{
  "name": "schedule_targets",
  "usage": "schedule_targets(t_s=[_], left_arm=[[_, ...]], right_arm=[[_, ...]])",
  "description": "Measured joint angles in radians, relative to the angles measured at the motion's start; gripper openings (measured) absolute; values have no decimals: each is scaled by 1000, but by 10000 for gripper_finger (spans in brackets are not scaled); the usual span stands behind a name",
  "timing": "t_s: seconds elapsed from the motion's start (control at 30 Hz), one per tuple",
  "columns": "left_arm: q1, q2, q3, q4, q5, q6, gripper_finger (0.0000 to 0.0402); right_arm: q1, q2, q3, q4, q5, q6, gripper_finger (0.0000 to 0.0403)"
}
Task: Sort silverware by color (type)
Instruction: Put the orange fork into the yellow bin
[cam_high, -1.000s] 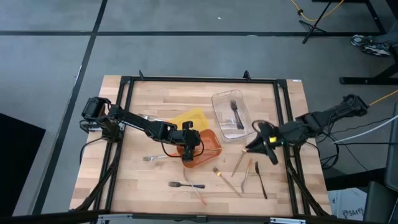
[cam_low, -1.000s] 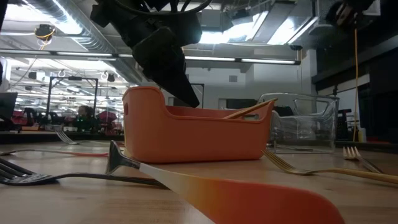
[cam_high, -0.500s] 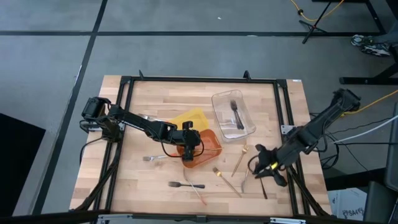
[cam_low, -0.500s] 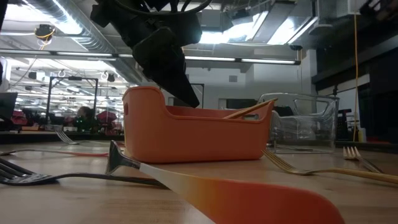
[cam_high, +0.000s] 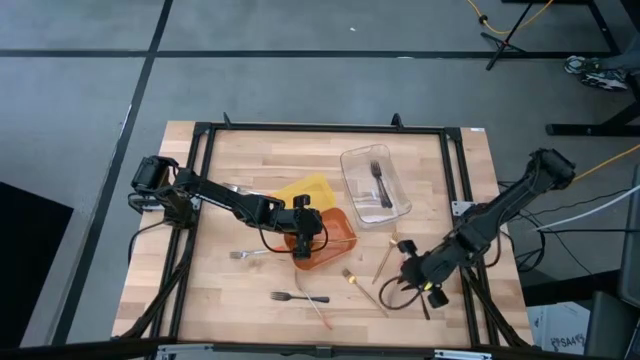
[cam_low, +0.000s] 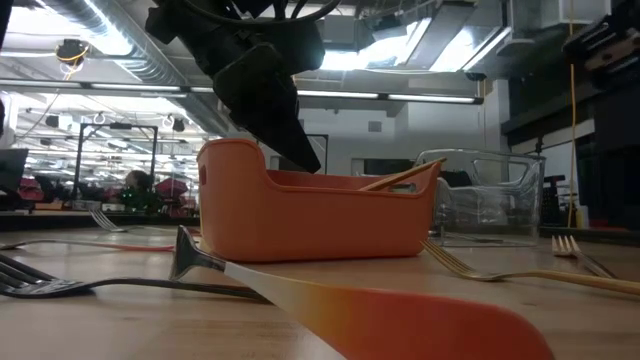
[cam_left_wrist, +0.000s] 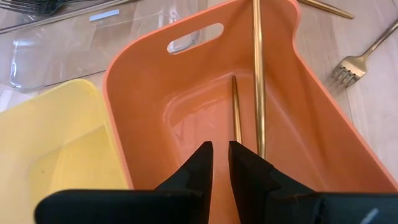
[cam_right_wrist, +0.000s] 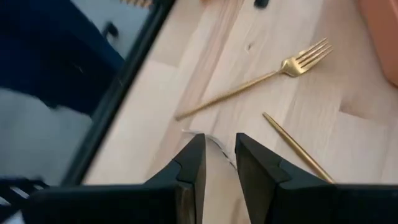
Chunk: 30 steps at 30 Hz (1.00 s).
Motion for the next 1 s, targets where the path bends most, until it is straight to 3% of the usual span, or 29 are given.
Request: schedule_targets(t_s=[0.27,1.0], left_arm=[[0,0,0,0,0,0,46],[0,0,0,0,0,0,46]], right_arm=[[0,146,0,2,2,-174,80],[0,389,0,6,55,-312,80]])
